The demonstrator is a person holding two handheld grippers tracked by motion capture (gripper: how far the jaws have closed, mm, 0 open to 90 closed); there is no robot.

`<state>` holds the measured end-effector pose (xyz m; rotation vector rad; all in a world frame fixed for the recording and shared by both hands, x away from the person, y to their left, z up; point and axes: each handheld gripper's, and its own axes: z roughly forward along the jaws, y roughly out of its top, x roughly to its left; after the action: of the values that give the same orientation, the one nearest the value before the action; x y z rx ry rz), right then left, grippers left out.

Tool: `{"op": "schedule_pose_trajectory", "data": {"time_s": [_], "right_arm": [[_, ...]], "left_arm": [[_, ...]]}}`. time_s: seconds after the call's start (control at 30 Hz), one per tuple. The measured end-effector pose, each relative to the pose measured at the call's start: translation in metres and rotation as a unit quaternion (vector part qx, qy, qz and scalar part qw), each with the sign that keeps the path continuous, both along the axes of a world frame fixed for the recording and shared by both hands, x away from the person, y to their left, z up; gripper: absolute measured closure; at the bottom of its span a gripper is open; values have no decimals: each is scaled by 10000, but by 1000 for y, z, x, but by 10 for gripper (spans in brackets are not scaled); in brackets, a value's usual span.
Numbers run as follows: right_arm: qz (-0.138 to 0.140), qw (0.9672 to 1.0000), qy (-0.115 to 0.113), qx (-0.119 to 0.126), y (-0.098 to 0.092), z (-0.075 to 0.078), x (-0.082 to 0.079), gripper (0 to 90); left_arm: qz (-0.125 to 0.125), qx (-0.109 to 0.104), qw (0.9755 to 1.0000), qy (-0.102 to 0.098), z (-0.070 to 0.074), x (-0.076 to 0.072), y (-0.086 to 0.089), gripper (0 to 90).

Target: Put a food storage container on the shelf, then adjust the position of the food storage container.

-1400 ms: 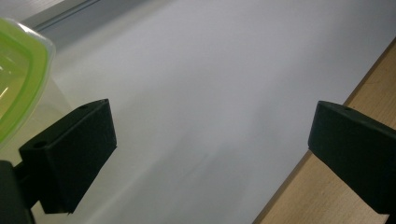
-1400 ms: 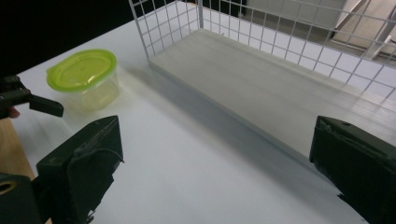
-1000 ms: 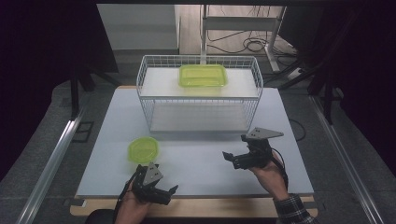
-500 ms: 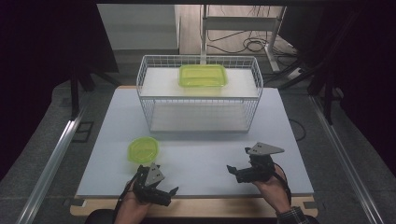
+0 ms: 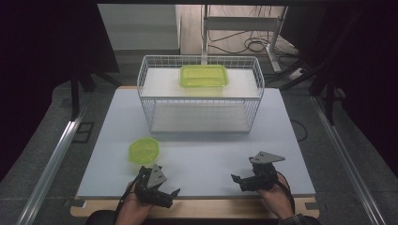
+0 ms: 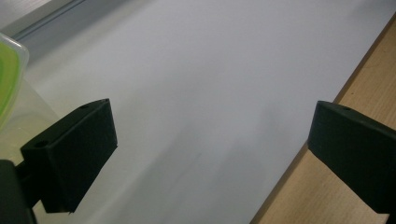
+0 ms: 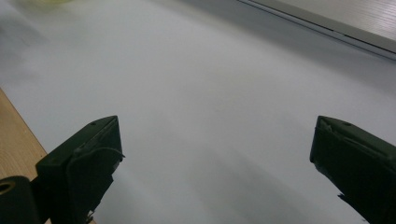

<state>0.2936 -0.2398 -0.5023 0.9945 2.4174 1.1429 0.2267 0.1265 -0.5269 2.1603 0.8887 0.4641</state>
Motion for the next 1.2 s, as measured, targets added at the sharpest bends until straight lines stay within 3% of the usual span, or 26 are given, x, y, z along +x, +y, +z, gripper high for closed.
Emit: {"op": "schedule_pose_trajectory", "data": {"time_s": [0.13, 0.2, 0.3, 0.33, 0.37, 0.43, 0.53, 0.83, 0.97, 1.2], "right_arm": [[29, 10000, 2, -36, 0, -1, 1, 27], [22, 10000, -1, -42, 0, -2, 1, 30], [16, 10000, -2, -42, 0, -2, 2, 32], [30, 10000, -1, -44, 1, -2, 1, 33], [30, 10000, -1, -44, 1, -2, 1, 33], [58, 10000, -16, -50, 2, -2, 1, 35], [85, 9999, 12, -55, 3, -3, 1, 39], [73, 9999, 43, -66, 3, -3, 2, 45], [55, 9999, 55, -66, 3, -4, 3, 46], [58, 9999, 97, -88, 3, -5, 3, 49]], "left_arm": [[140, -138, 9998, 64, 4, 0, 2, 36], [257, -31, 9997, 49, 6, 1, 3, 38], [345, -73, 9994, 22, 9, 2, 6, 96], [330, -229, 9992, 14, 15, 3, 11, 142], [330, -229, 9992, 14, 15, 3, 11, 192], [396, -406, 9983, -133, 26, 7, 20, 309], [285, -685, 9972, -92, 34, 14, 31, 456], [649, -538, 9962, -202, 45, 41, 58, 889], [795, -582, 9949, -196, 46, 50, 69, 900], [1351, -670, 9883, -246, 46, 65, 100, 900]]}}
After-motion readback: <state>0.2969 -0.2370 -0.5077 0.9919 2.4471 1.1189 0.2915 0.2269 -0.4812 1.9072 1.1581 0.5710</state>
